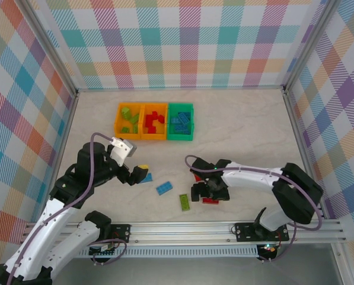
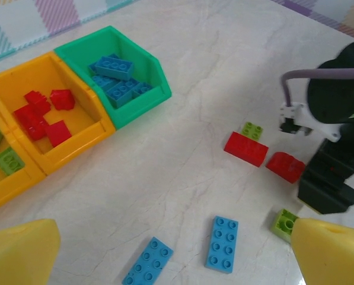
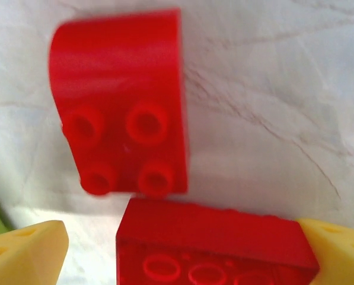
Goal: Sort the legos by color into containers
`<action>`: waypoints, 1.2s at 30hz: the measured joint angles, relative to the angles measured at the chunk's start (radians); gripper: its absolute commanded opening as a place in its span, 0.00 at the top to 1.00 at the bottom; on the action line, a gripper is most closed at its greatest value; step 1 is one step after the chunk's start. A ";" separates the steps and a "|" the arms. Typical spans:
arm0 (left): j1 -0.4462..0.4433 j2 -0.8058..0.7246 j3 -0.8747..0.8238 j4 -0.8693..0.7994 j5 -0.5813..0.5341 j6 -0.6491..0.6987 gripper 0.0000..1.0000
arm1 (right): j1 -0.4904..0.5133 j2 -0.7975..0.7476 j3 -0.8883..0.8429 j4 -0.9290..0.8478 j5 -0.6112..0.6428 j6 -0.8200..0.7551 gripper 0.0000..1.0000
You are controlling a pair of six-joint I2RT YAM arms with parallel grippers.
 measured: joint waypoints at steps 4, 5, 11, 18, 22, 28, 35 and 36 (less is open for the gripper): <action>0.000 -0.005 -0.003 -0.034 0.131 0.097 0.00 | 0.020 0.015 0.002 -0.010 0.068 0.056 0.25; -0.001 -0.011 -0.010 -0.045 0.163 0.130 0.00 | 0.021 0.014 -0.001 -0.014 0.081 0.067 0.30; -0.028 -0.071 -0.076 -0.101 0.256 0.305 0.00 | 0.021 -0.045 -0.014 -0.019 0.117 0.092 0.50; -0.034 -0.105 -0.133 -0.052 0.234 0.289 0.00 | 0.020 -0.248 0.056 -0.031 0.136 0.014 0.49; -0.032 -0.105 -0.139 0.006 0.113 0.170 0.00 | 0.000 -0.174 0.272 0.008 0.192 -0.135 0.49; -0.021 -0.146 -0.139 0.031 -0.151 0.029 0.00 | -0.086 0.180 0.658 0.154 0.220 -0.341 0.51; -0.019 -0.222 -0.149 0.032 -0.368 -0.002 0.00 | -0.142 0.559 1.032 0.219 0.241 -0.518 0.51; -0.019 -0.222 -0.153 0.031 -0.383 -0.002 0.00 | -0.146 0.595 1.072 0.217 0.242 -0.535 0.51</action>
